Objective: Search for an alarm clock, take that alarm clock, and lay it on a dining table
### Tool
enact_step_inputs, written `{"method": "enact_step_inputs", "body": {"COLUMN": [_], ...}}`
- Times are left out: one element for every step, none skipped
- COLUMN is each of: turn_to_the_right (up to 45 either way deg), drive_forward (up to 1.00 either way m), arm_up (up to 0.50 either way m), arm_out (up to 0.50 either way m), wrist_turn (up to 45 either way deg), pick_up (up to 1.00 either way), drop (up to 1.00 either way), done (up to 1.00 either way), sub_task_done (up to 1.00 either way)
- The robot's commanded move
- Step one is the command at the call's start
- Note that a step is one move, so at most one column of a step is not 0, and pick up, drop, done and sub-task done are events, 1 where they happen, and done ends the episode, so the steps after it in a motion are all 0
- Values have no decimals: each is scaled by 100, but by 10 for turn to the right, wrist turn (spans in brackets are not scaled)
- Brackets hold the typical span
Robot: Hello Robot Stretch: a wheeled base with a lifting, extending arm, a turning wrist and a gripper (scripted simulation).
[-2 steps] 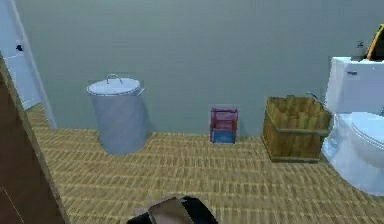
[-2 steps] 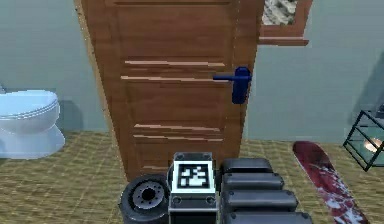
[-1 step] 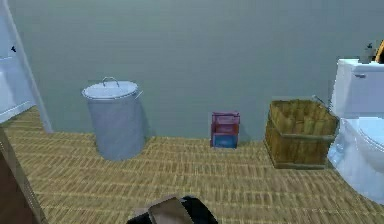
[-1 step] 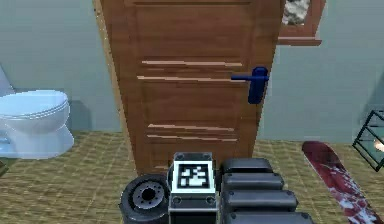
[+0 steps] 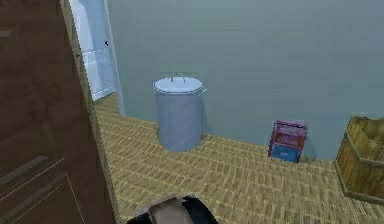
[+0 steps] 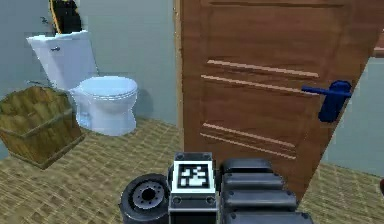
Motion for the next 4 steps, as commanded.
{"method": "enact_step_inputs", "body": {"turn_to_the_right": [0, -60, 0, -450], "drive_forward": [100, 0, 5, 0], "arm_up": [0, 0, 0, 0], "arm_out": [0, 0, 0, 0], "wrist_turn": [0, 0, 0, 0], "pick_up": [0, 0, 0, 0], "drop": [0, 0, 0, 0], "done": [0, 0, 0, 0], "sub_task_done": [0, 0, 0, 0]}}
